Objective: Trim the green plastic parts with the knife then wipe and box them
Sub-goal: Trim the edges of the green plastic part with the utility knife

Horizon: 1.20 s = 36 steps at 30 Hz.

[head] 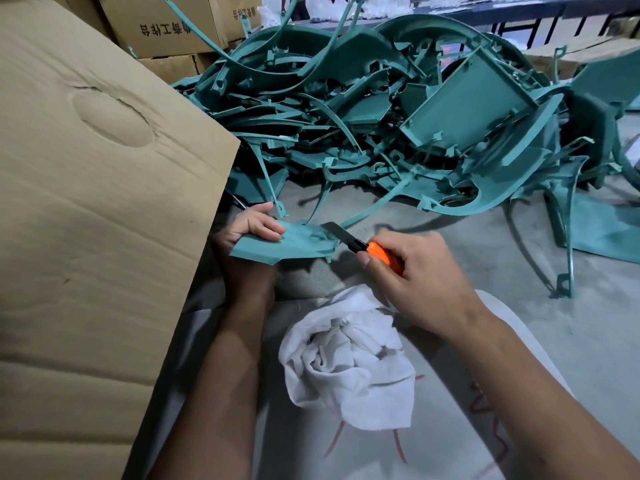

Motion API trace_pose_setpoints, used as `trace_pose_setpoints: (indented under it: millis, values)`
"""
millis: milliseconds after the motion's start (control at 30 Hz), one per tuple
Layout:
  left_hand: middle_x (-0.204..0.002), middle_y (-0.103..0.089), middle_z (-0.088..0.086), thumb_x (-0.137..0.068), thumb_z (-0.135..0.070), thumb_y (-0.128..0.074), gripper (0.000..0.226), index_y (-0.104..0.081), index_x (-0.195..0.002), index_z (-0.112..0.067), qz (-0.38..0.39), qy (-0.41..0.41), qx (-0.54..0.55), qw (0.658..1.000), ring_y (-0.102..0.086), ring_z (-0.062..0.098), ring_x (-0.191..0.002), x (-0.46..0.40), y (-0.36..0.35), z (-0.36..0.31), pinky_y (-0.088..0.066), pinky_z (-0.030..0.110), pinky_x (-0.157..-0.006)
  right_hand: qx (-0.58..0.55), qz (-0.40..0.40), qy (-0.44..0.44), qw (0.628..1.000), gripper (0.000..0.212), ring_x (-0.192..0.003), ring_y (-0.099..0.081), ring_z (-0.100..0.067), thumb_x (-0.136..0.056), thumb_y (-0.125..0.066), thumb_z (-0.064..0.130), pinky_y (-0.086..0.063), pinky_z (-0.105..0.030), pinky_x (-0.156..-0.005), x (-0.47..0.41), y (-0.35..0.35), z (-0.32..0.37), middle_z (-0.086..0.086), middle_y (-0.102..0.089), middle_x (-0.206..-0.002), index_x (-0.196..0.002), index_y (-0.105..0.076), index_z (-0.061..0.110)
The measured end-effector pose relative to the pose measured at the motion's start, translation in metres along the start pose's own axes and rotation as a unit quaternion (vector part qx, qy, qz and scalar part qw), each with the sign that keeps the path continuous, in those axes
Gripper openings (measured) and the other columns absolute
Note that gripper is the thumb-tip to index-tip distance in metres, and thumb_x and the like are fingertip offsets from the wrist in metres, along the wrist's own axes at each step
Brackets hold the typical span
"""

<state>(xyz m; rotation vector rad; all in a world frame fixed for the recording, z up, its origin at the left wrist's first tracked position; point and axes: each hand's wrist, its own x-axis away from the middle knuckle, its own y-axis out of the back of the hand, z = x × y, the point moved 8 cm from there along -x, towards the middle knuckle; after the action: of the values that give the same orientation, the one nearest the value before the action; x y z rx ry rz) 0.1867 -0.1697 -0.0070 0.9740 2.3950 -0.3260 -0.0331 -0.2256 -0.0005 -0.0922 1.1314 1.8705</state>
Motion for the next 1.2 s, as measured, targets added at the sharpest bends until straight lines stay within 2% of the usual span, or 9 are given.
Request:
trace_pose_setpoints:
  millis: [167, 400, 500, 700, 867, 967, 1033, 1100, 1200]
  values:
    - [-0.083, -0.062, 0.009, -0.075, 0.040, -0.052, 0.031, -0.062, -0.078, 0.010, -0.041, 0.026, 0.009, 0.999, -0.059, 0.033, -0.103, 0.002, 0.005, 0.003, -0.047, 0.039, -0.092, -0.050, 0.079, 0.034, 0.995, 0.032, -0.049, -0.056, -0.013, -0.103, -0.065, 0.032, -0.038, -0.022, -0.050, 0.004, -0.010, 0.007, 0.010, -0.052, -0.054, -0.073, -0.056, 0.026]
    - [-0.080, -0.061, 0.010, -0.081, 0.035, -0.046, 0.051, -0.057, -0.071, -0.014, -0.067, 0.057, 0.023, 0.996, -0.064, 0.014, -0.091, 0.003, 0.007, 0.001, -0.047, 0.038, -0.091, -0.024, 0.003, 0.021, 0.999, 0.032, -0.055, -0.063, -0.011, -0.105, -0.059, 0.037, -0.052, -0.037, -0.055, 0.002, 0.003, 0.002, 0.006, -0.063, -0.060, -0.077, -0.058, 0.022]
    - [-0.079, -0.060, 0.009, -0.080, 0.035, -0.045, 0.053, -0.055, -0.069, -0.016, -0.072, 0.060, 0.033, 0.995, -0.061, 0.027, -0.098, 0.002, 0.007, 0.003, -0.048, 0.036, -0.092, -0.022, 0.010, 0.021, 0.999, 0.030, -0.056, -0.063, -0.013, -0.104, -0.060, 0.034, -0.052, -0.039, -0.056, 0.003, 0.000, 0.002, 0.005, -0.062, -0.061, -0.077, -0.059, 0.022]
    - [-0.071, -0.061, 0.010, -0.076, 0.031, -0.048, 0.048, -0.056, -0.062, -0.014, -0.121, 0.046, 0.060, 0.990, -0.066, 0.024, -0.088, 0.008, 0.005, 0.005, -0.054, 0.036, -0.088, -0.079, -0.021, 0.020, 0.996, 0.032, -0.053, -0.058, -0.018, -0.103, -0.065, 0.026, -0.046, -0.035, -0.053, 0.001, 0.010, -0.003, 0.004, -0.060, -0.058, -0.073, -0.056, 0.024]
    - [-0.086, -0.077, 0.005, -0.073, 0.018, -0.053, 0.031, -0.073, -0.071, -0.006, -0.027, -0.007, -0.033, 0.999, -0.073, 0.022, -0.091, 0.010, -0.010, -0.007, -0.057, 0.042, -0.090, -0.020, -0.100, -0.025, 0.994, 0.032, -0.053, -0.051, -0.024, -0.103, -0.060, 0.032, -0.041, -0.041, -0.052, 0.001, 0.013, -0.012, -0.003, -0.053, -0.058, -0.076, -0.058, 0.016]
    - [-0.105, -0.078, 0.001, -0.084, 0.013, -0.064, 0.031, -0.081, -0.102, -0.006, 0.096, -0.063, -0.120, 0.986, -0.072, 0.013, -0.105, 0.008, -0.028, -0.015, -0.055, 0.034, -0.094, -0.014, -0.145, -0.039, 0.989, 0.027, -0.052, -0.048, -0.012, -0.103, -0.060, 0.032, -0.035, -0.020, -0.052, 0.003, 0.026, -0.016, 0.001, -0.054, -0.060, -0.080, -0.061, 0.017]
    - [-0.110, -0.077, -0.003, -0.088, 0.002, -0.073, 0.027, -0.079, -0.111, -0.010, 0.159, -0.096, -0.163, 0.969, -0.071, 0.008, -0.105, 0.014, -0.039, -0.018, -0.054, 0.027, -0.092, -0.018, -0.170, -0.043, 0.984, 0.033, -0.054, -0.048, -0.014, -0.104, -0.059, 0.034, -0.035, -0.020, -0.053, 0.003, 0.033, -0.018, -0.001, -0.053, -0.060, -0.076, -0.056, 0.018]
    - [-0.099, -0.079, -0.003, -0.088, -0.006, -0.077, 0.018, -0.081, -0.105, -0.010, 0.154, -0.095, -0.173, 0.968, -0.074, 0.007, -0.089, 0.021, -0.042, -0.019, -0.052, 0.017, -0.076, -0.015, -0.180, -0.052, 0.982, 0.038, -0.057, -0.053, -0.025, -0.105, -0.056, 0.038, -0.044, -0.037, -0.056, 0.003, 0.036, -0.021, -0.005, -0.057, -0.062, -0.077, -0.055, 0.014]
    - [-0.073, -0.075, 0.007, -0.089, -0.018, -0.078, 0.012, -0.079, -0.085, -0.006, 0.127, -0.069, -0.171, 0.975, -0.069, 0.024, -0.067, 0.026, -0.042, -0.014, -0.050, 0.032, -0.057, 0.008, -0.194, -0.056, 0.979, 0.039, -0.058, -0.053, -0.030, -0.104, -0.054, 0.041, -0.044, -0.046, -0.057, 0.005, 0.037, -0.021, -0.006, -0.058, -0.062, -0.078, -0.054, 0.012]
